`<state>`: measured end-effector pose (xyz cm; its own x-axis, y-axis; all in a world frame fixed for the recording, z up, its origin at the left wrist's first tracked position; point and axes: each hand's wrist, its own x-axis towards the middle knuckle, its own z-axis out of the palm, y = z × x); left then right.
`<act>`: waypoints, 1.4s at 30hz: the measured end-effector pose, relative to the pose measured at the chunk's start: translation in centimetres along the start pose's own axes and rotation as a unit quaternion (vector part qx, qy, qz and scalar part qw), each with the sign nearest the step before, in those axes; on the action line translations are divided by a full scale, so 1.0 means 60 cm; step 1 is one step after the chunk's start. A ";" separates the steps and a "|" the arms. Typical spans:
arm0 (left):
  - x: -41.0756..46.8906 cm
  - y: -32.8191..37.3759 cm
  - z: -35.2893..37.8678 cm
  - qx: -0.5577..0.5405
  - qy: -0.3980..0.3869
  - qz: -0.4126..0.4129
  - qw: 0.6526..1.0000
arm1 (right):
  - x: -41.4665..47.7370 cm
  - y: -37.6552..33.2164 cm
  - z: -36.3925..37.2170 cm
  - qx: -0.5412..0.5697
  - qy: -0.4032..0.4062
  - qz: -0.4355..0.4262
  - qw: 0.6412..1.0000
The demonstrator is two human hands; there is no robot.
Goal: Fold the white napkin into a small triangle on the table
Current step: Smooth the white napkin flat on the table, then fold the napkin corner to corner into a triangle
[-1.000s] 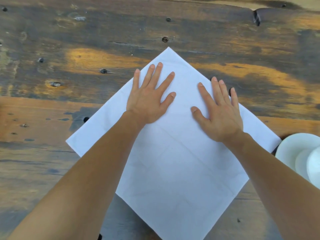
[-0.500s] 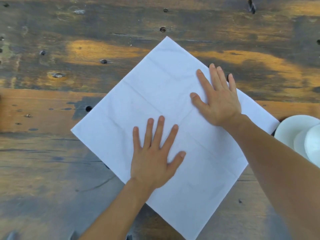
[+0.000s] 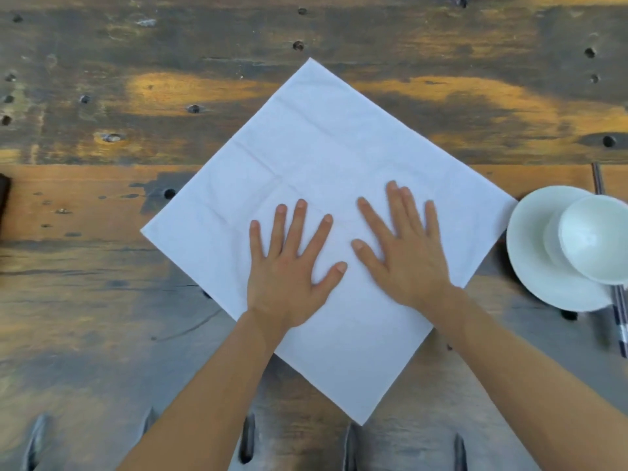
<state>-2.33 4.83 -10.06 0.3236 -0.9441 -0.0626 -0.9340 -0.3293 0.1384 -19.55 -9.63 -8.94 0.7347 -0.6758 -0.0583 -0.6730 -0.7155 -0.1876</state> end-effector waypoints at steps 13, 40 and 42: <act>-0.168 0.121 0.004 -0.029 -0.016 0.030 0.999 | -0.007 0.040 -0.002 0.010 -0.034 0.075 0.997; -0.280 0.012 -0.028 -0.195 0.017 0.161 0.967 | -0.232 -0.061 -0.070 0.340 -0.116 -0.134 0.924; -0.278 0.010 -0.041 -0.226 0.030 0.131 0.965 | -0.226 -0.067 -0.091 0.365 -0.140 -0.086 0.916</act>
<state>-7.90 20.37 -6.51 0.1059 -0.9903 0.0896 -0.8279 -0.0379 0.5596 -27.27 1.46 -2.06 0.8863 -0.4193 -0.1965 -0.3840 -0.4284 -0.8179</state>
